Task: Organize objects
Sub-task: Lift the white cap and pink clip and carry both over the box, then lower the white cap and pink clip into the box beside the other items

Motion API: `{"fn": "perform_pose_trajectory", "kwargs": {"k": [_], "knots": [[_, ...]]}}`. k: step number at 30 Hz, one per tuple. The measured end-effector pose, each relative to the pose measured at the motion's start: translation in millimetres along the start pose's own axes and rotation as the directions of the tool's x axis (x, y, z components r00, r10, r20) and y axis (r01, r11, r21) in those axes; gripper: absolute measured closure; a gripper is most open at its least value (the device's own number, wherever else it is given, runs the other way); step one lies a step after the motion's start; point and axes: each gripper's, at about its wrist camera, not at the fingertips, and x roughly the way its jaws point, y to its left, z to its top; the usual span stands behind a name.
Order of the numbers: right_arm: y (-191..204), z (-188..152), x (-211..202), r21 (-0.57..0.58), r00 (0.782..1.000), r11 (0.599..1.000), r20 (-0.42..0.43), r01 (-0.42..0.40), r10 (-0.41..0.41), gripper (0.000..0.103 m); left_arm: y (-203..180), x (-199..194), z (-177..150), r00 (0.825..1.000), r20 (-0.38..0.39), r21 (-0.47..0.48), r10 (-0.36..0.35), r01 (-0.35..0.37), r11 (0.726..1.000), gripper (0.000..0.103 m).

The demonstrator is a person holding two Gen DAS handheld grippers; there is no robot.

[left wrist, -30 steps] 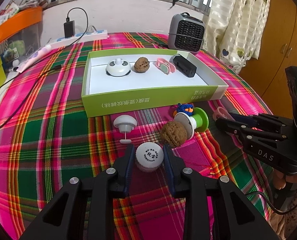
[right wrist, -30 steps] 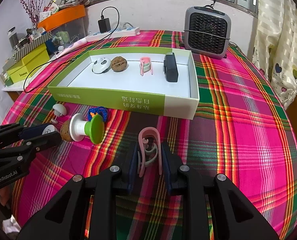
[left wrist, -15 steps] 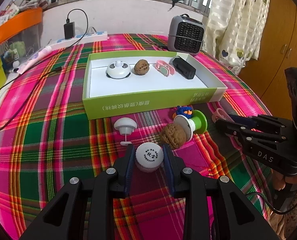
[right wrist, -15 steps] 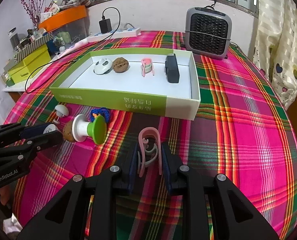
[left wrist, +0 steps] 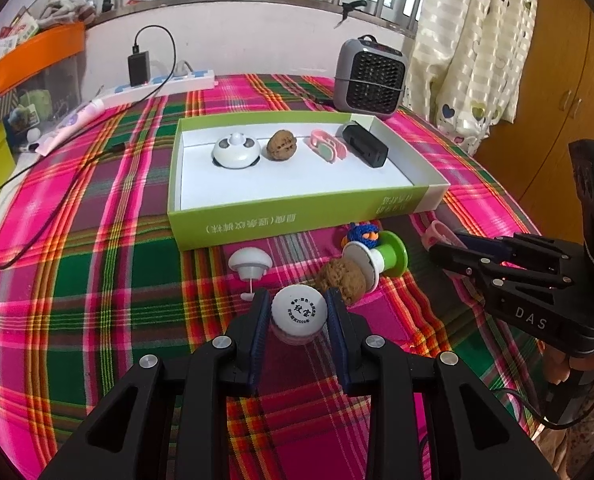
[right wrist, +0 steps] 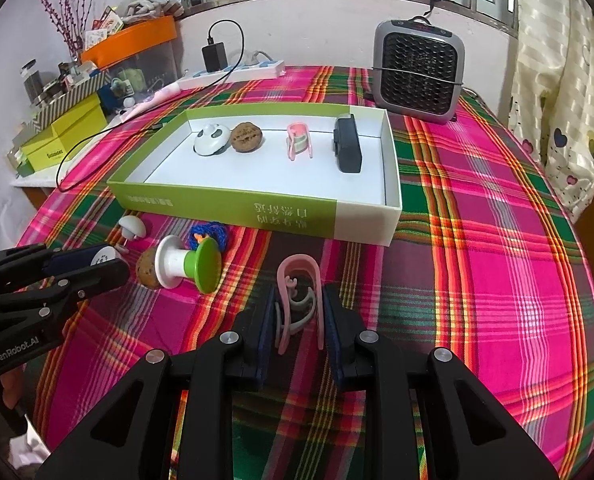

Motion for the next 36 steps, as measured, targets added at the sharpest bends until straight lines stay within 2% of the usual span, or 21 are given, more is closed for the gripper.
{"fn": "perform_pose_trajectory", "kwargs": {"k": [20,36], "knots": [[5,26,-8,-0.016,0.998,0.999,0.043,-0.047,0.047,0.078,-2,-6,32,0.998,0.055,0.017,0.002,-0.003,1.0,0.077],[14,61,13,-0.041,0.995,0.995,0.039,-0.09,0.092,0.078,14,15,61,0.998,0.058,-0.011,0.011,-0.01,1.0,0.077]]}}
